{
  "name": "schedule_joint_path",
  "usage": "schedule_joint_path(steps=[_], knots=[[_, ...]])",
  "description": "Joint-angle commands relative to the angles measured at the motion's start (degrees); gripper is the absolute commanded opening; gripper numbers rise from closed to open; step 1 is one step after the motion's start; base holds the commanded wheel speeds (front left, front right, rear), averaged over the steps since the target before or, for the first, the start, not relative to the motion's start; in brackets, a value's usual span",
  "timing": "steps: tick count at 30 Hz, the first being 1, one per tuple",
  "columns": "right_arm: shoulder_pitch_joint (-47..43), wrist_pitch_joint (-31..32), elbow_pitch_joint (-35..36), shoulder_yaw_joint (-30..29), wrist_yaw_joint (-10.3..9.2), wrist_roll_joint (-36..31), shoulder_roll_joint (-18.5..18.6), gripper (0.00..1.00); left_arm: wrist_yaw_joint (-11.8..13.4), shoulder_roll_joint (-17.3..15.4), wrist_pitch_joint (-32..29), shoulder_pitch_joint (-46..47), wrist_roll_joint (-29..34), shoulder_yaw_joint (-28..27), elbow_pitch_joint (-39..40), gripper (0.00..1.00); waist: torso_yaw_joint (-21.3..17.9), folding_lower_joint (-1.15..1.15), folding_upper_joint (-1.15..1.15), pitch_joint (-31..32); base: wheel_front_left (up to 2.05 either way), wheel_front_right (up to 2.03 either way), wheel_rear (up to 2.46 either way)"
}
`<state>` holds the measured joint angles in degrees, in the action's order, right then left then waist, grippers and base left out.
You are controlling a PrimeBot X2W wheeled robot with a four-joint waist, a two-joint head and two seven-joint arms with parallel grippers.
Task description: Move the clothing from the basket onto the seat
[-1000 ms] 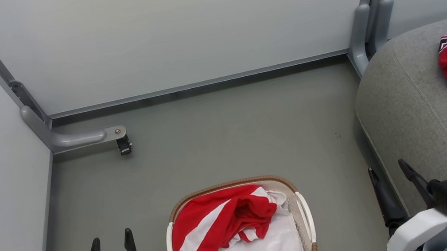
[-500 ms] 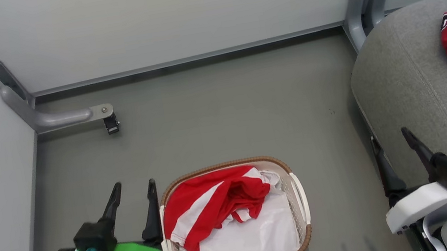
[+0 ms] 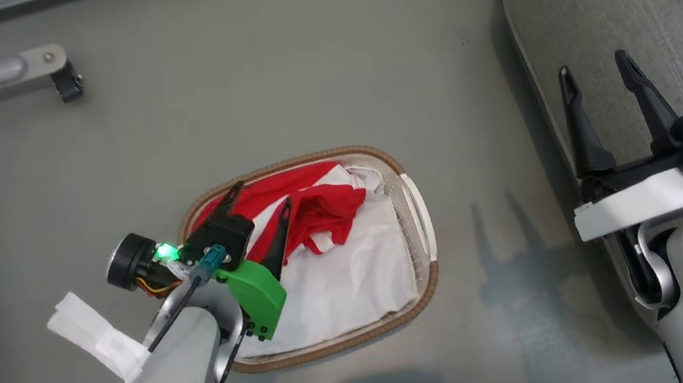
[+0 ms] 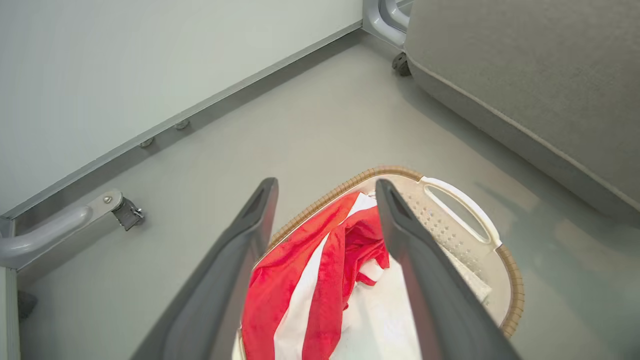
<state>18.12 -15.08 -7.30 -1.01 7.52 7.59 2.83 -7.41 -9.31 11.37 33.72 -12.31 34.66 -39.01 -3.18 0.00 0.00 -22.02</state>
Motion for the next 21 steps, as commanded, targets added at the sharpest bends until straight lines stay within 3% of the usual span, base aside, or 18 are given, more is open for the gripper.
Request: schedule_joint_path(steps=[1,14,21], knots=[[1.5,-0.1,0.9,0.6,-0.06,0.6,0.1,1.0,-0.1,-1.2,0.0,2.7,-0.2,1.5,-2.2,1.0,-7.2,0.0,0.0,-11.7,0.0,0.0,0.0],[5.9,-0.1,4.5,5.0,-0.06,5.9,0.1,1.0,0.0,-4.9,-1.5,16.7,-3.8,12.6,-18.7,1.0,-14.6,0.0,0.0,-23.4,0.0,0.0,0.0],[7.2,-0.1,5.5,7.0,-0.06,8.2,0.1,1.0,0.2,-6.8,-1.4,22.4,-3.9,14.6,-24.1,1.0,-16.5,0.0,0.0,-26.4,0.0,0.0,0.0]])
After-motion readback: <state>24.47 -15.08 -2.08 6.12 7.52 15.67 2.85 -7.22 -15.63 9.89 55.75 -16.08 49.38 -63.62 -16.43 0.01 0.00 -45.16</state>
